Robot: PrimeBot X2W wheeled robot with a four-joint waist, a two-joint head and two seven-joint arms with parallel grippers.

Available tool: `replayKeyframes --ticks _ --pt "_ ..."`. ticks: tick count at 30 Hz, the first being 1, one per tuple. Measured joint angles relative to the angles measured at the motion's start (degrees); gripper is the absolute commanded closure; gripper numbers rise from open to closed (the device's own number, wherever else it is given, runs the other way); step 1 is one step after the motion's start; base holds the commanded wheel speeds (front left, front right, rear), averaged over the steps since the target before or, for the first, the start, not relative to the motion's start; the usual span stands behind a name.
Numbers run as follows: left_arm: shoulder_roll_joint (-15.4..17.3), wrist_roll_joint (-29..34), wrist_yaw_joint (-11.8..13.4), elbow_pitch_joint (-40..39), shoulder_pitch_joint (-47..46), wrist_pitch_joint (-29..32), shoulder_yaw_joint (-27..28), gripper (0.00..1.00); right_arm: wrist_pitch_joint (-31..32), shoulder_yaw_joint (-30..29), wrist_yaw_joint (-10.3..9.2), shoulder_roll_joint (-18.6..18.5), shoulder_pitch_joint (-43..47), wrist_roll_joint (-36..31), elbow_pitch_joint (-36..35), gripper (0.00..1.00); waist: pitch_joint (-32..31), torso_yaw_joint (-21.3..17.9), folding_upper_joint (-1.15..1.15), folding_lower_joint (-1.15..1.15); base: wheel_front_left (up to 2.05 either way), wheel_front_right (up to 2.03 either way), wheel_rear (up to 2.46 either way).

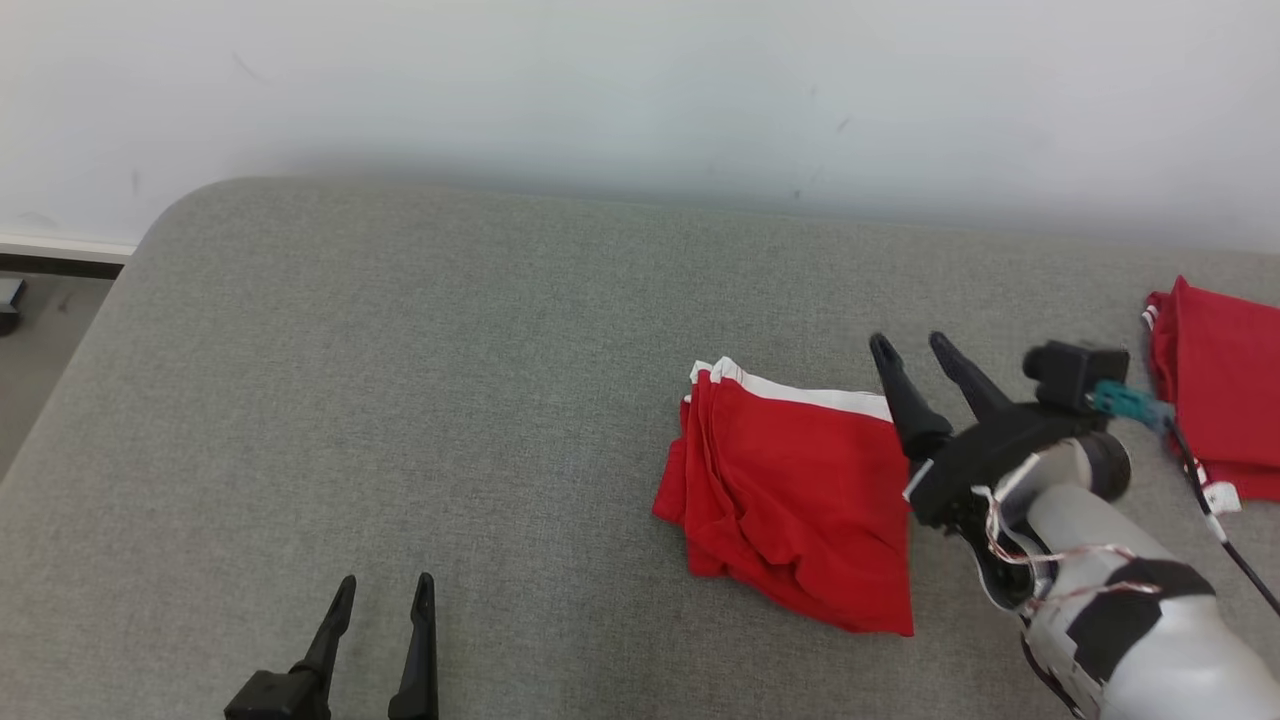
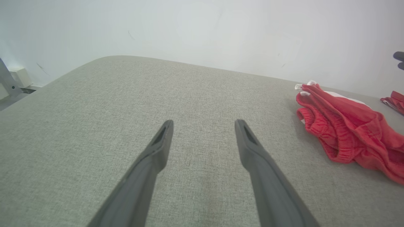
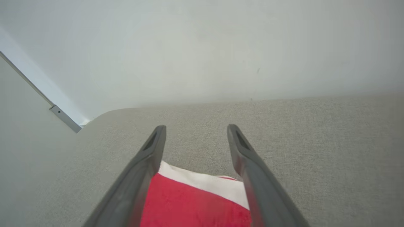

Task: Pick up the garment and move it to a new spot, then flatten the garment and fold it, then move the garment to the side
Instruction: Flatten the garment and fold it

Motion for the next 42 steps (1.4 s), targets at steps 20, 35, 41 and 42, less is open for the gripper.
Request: replayKeyframes --ticks 20,35,41,42 --pt "0.0 2.53 0.52 -5.32 2.99 0.0 3.55 0.0 -0.08 -38.35 0.0 3.79 30.82 -33.26 -27.61 0.0 -0.96 -3.91 0.0 0.0 0.0 0.0 0.0" --pt "-0.01 5.26 0.92 -7.04 5.69 0.0 4.98 0.0 -0.09 -43.02 0.0 14.32 45.47 -42.34 -42.58 0.0 -3.45 -8.33 0.0 0.0 0.0 0.0 0.0" --pt "-0.02 6.28 1.0 -7.7 6.44 0.0 5.05 0.0 -0.09 -43.35 0.0 15.74 47.91 -43.53 -43.01 0.0 -4.21 -9.58 0.0 0.0 0.0 0.0 0.0" --pt "-0.01 6.48 1.04 -7.91 6.6 0.0 5.06 0.0 -0.09 -43.45 0.0 15.81 48.04 -43.56 -42.83 0.0 -4.32 -9.68 0.0 0.0 0.0 0.0 0.0"
